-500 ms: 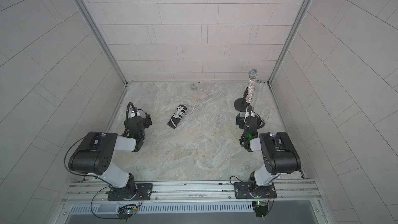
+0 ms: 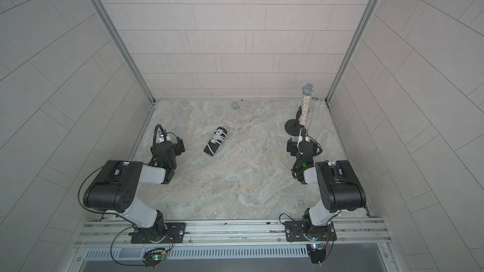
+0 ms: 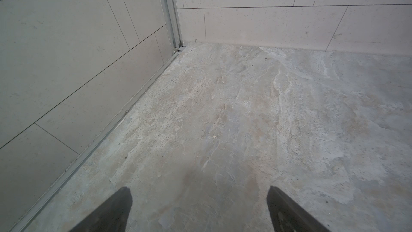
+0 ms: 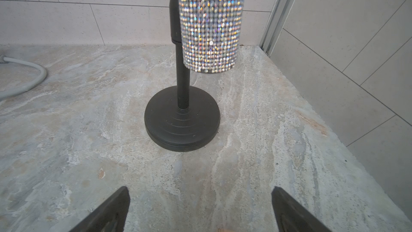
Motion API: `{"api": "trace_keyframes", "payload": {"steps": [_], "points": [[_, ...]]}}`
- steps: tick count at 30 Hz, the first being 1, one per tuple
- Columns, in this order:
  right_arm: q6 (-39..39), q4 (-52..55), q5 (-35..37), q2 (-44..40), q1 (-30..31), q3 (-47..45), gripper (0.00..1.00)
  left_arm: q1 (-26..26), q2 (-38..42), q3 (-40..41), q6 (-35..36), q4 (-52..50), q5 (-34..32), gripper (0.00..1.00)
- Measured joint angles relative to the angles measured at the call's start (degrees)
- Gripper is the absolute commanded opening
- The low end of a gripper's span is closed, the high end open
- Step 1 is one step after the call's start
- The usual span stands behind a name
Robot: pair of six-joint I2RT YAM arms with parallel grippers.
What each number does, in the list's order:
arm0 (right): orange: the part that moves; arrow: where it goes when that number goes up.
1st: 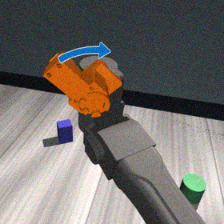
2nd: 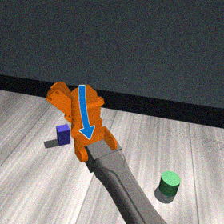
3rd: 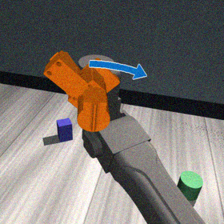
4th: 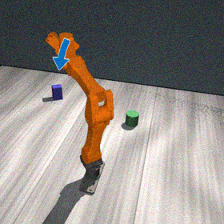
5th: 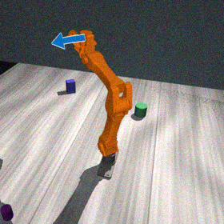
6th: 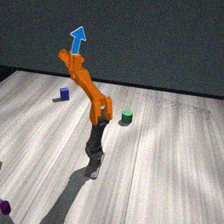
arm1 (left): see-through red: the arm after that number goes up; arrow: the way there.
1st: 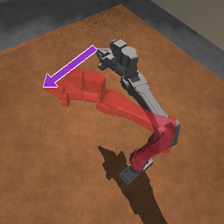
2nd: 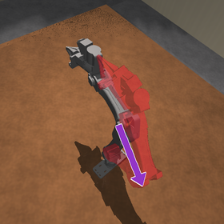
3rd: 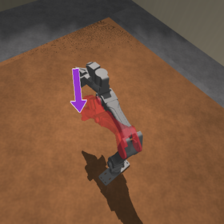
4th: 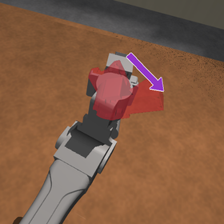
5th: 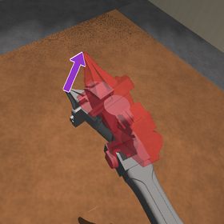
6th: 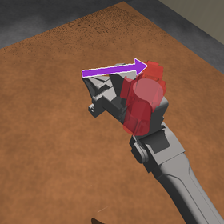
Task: Unwrap the cord wrapped around the power strip
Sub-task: Pick up the power strip from the center of the board.
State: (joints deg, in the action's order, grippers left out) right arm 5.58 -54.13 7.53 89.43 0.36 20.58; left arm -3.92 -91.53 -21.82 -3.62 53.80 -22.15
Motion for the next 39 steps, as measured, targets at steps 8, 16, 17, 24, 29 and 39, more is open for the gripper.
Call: {"api": "trace_keyframes", "payload": {"steps": [8,16,17,24,29,39], "points": [[0.02,0.00,-0.24,-0.02,-0.04,0.00,0.99,0.02,0.00,0.00,-0.02,-0.07,0.13,1.00],[0.00,-0.79,-2.60,-0.63,-0.68,-0.85,0.99,0.02,2.36,0.92,0.96,-0.79,3.58,1.00],[-0.02,-0.57,-2.62,-1.84,-0.68,-1.57,0.99,0.02,3.37,0.85,1.01,-1.55,3.82,1.00],[2.60,10.95,-1.07,-17.29,-0.63,-1.57,0.99,0.02,11.06,-2.97,0.57,-13.03,4.11,1.00],[8.33,23.04,2.16,-26.16,-0.63,0.61,0.99,0.02,13.57,-6.95,0.11,-23.17,6.54,1.00],[16.35,37.62,-4.42,-33.29,-1.95,0.81,1.00,-2.29,15.76,-13.92,-5.07,-39.28,15.39,0.97]]}}
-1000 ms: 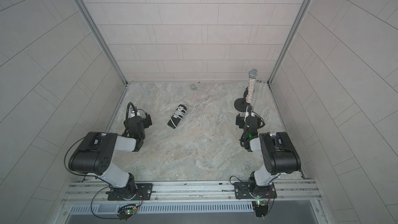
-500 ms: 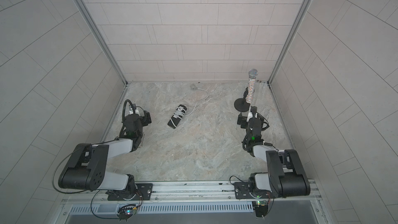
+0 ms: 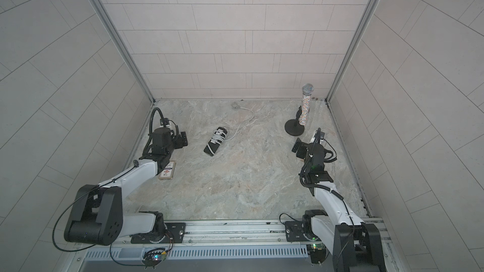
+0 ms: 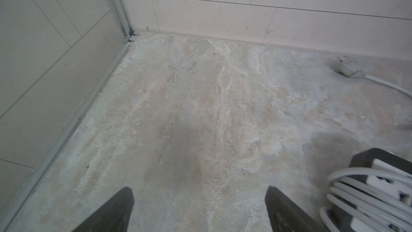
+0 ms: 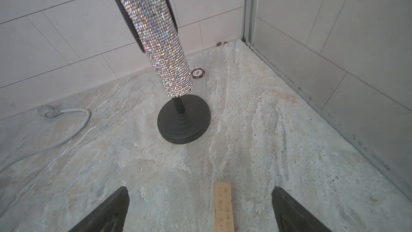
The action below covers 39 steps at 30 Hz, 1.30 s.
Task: Unwrap the cord wrapped around the power strip
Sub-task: Pick up the power strip from the center of the board.
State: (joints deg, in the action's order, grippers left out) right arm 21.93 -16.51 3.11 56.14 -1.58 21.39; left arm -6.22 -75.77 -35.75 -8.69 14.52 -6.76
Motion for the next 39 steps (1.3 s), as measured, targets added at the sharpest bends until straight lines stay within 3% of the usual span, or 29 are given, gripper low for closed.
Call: {"api": "trace_keyframes", "payload": {"steps": [5,13,30,39], "points": [[0.37,3.96,-6.40,0.26,0.02,2.27,1.00,-3.91,-0.48,-1.09,-0.42,-3.26,9.68,0.99],[-1.64,7.08,-13.99,2.84,0.07,9.16,1.00,-7.41,-8.79,-11.50,-0.70,-13.18,20.68,0.98],[-5.33,10.25,-18.18,5.05,0.09,12.79,1.00,-10.99,-27.74,-32.41,8.61,-37.29,24.26,0.95],[-6.51,10.40,-18.32,4.92,0.09,12.79,1.00,-13.11,-32.83,-35.39,9.01,-42.18,21.79,0.85]]}}
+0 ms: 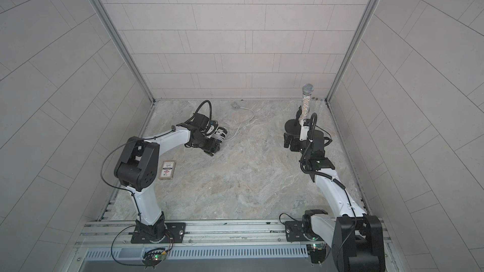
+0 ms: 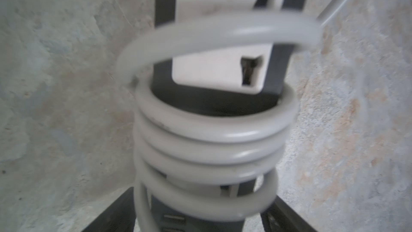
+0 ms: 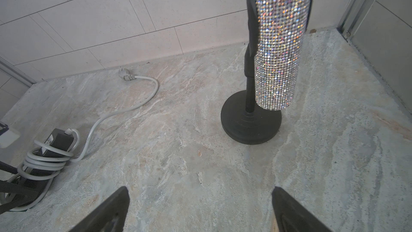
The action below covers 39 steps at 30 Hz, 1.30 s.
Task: Unwrap the cord wrapped around the power strip
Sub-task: Pick up the power strip from the center of the board.
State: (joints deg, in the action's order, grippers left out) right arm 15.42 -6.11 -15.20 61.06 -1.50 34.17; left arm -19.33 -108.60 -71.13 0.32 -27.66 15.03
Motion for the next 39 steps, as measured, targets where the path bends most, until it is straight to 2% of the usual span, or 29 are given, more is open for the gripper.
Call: {"api": "trace_keyframes", "payload": {"steps": [7,10,14,18,21,23,26,30,39], "points": [[-0.02,-0.02,-0.37,-0.72,0.00,0.00,0.99,-0.44,-1.70,-1.64,-0.87,-1.68,-1.77,0.75],[-0.02,0.00,-0.55,-1.22,0.00,-0.02,0.98,-0.44,-2.34,-2.64,-1.36,-1.88,-2.56,0.68],[-0.02,0.02,-0.92,-2.29,0.00,-0.17,0.97,-0.46,-3.63,-3.69,-1.84,-2.60,-2.51,0.51],[0.00,0.22,-1.07,-3.76,0.00,-1.01,0.96,-0.59,-3.74,-3.87,-1.97,-2.64,-2.82,0.40],[-0.02,0.52,-1.27,-5.03,0.00,-1.60,0.96,-0.85,-3.48,-3.67,-1.66,-2.43,-3.34,0.26],[-0.02,1.25,-1.51,-6.08,0.00,-1.75,0.95,-1.09,-2.62,-2.58,-0.81,-1.62,-4.48,0.15],[-0.04,2.12,-2.05,-7.63,0.00,-1.75,0.95,-1.44,0.83,0.74,1.55,0.09,-6.80,0.05],[-0.15,3.21,-2.62,-9.62,0.26,-1.75,0.93,-1.49,7.10,3.56,5.84,2.12,-9.86,0.00],[-2.86,6.78,-4.48,-9.49,2.27,1.79,0.92,-1.49,19.41,3.93,15.10,8.28,-11.78,0.00]]}}
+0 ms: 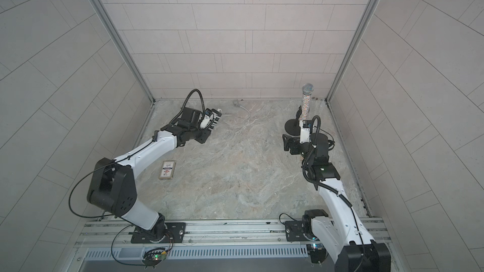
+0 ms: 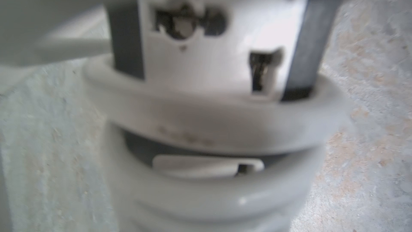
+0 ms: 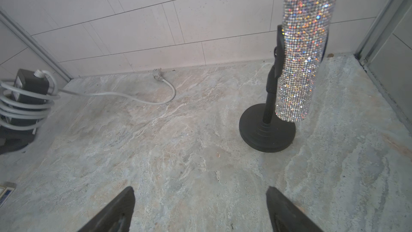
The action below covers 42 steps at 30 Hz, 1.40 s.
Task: Unwrap the cord wrapped around the power strip
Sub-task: Pick up the power strip from the center of the board, then unwrap the power cord from the power strip.
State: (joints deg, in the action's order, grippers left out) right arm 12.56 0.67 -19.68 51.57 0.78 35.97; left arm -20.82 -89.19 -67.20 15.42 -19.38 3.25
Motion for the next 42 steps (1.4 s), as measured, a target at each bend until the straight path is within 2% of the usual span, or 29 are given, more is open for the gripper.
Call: {"api": "trace_keyframes", "payload": {"steps": [7,19,31,37,42], "points": [[-6.27,2.21,-3.78,5.29,5.66,10.45,0.92,0.00,6.67,-0.20,7.61,0.87,4.74,0.00],[-13.73,2.62,-14.60,20.63,16.59,24.48,0.86,0.00,11.02,-8.85,13.97,-14.78,14.86,0.00],[-13.62,-7.32,-23.52,34.60,21.03,33.94,0.84,0.00,14.64,-26.21,19.61,-33.00,25.51,0.00],[-5.53,-16.98,-29.86,38.23,23.82,34.25,0.84,0.00,14.58,-30.27,20.28,-37.64,26.84,0.00],[-2.95,-19.78,-31.87,38.03,28.35,31.89,0.84,-0.11,13.64,-31.69,20.39,-39.23,27.39,0.00]]}}
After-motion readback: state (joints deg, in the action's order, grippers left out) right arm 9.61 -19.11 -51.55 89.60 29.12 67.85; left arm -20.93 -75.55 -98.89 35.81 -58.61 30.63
